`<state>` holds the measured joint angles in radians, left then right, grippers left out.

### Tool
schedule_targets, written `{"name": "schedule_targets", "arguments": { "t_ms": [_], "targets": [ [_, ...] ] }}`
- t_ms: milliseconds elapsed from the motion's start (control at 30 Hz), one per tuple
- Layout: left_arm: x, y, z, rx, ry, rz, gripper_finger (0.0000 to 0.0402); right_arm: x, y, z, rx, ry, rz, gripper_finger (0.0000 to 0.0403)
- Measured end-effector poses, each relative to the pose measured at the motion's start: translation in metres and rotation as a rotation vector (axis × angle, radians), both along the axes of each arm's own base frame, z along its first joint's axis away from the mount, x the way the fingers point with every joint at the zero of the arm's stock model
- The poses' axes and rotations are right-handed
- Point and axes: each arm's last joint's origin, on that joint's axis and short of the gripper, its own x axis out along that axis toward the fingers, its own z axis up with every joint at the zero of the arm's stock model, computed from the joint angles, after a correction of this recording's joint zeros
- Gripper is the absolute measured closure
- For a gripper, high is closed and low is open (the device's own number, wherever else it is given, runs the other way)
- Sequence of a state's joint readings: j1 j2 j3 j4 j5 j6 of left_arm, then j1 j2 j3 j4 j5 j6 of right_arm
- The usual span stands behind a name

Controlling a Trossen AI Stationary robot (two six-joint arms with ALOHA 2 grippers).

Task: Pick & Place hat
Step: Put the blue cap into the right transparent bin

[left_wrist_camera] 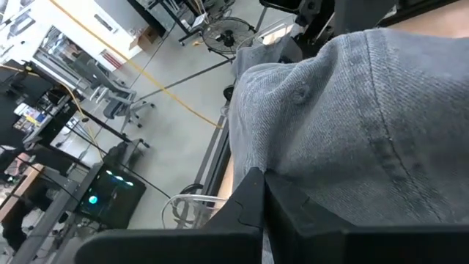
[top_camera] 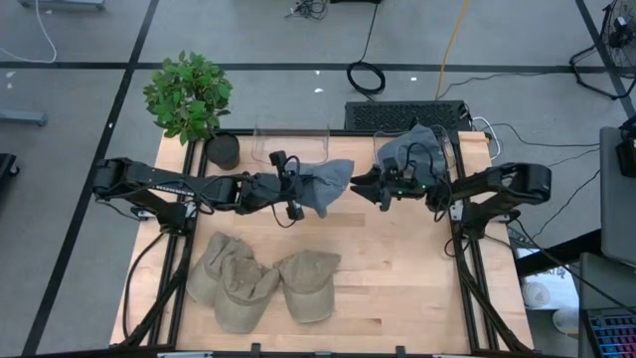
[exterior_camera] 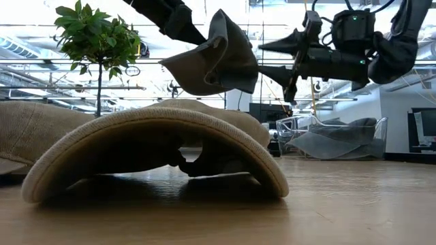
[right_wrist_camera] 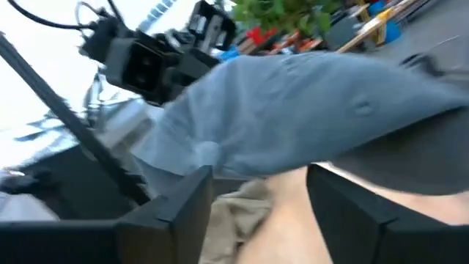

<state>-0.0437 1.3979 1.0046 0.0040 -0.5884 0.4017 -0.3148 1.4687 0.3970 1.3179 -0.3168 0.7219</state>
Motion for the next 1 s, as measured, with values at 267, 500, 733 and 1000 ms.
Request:
{"name": "schedule_targets", "arguments": {
  "t_ms": [267,500,733,1000],
  "targets": [
    [0.0,0.0,0.0,0.026,0.017,-0.01,0.0398,0.021,0.004,0.008,0.072,-0.025,0.051,0.0122],
    [0.0,0.0,0.0,0.026,0.017,-0.011,0.0399,0.037,0.004,0.028,0.053,-0.1,0.04,0.0129],
    [0.0,0.0,-0.001,0.024,0.022,-0.012,0.04,0.039,0.002,0.032,0.027,-0.108,0.032,0.0164],
    [0.0,0.0,-0.001,0.006,0.017,-0.005,0.0399,0.039,0.002,0.033,0.023,-0.117,0.031,0.0266]
  ]
}}
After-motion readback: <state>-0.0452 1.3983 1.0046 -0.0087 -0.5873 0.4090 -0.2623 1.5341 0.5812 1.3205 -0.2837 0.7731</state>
